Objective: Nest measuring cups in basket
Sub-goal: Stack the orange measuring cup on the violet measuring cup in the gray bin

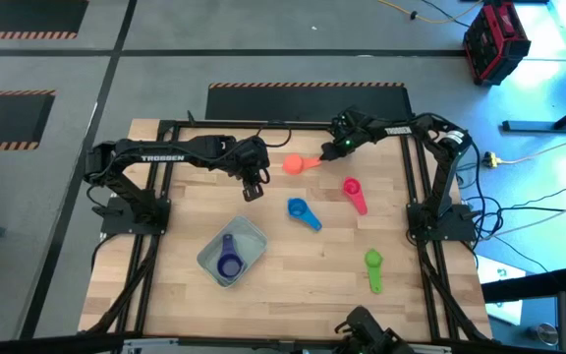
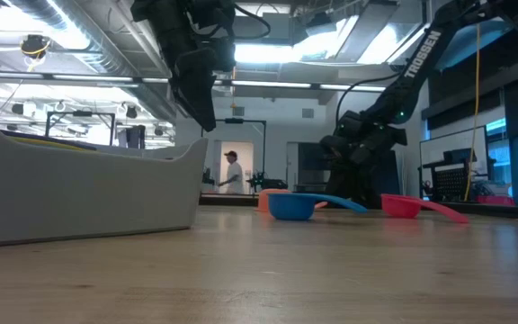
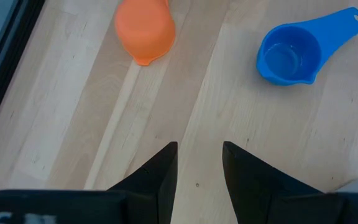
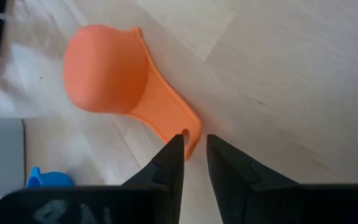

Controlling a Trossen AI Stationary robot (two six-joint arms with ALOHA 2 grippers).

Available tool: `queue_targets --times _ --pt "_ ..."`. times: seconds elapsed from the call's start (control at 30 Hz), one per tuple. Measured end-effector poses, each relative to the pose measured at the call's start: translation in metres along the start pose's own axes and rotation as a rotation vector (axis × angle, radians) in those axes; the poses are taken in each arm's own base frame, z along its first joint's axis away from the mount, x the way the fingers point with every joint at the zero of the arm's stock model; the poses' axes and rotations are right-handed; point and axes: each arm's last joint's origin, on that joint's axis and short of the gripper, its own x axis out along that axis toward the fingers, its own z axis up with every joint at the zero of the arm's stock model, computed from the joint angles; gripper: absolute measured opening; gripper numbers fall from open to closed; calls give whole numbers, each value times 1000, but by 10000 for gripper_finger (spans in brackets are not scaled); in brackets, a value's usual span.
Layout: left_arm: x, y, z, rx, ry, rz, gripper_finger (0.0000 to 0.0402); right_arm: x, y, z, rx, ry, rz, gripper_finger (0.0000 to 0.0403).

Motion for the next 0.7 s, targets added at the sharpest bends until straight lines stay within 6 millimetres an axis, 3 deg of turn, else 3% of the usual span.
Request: queue_targets --times 0.7 --pt "0 -3 0 1 -3 -9 121 15 11 0 -14 -15 8 75"
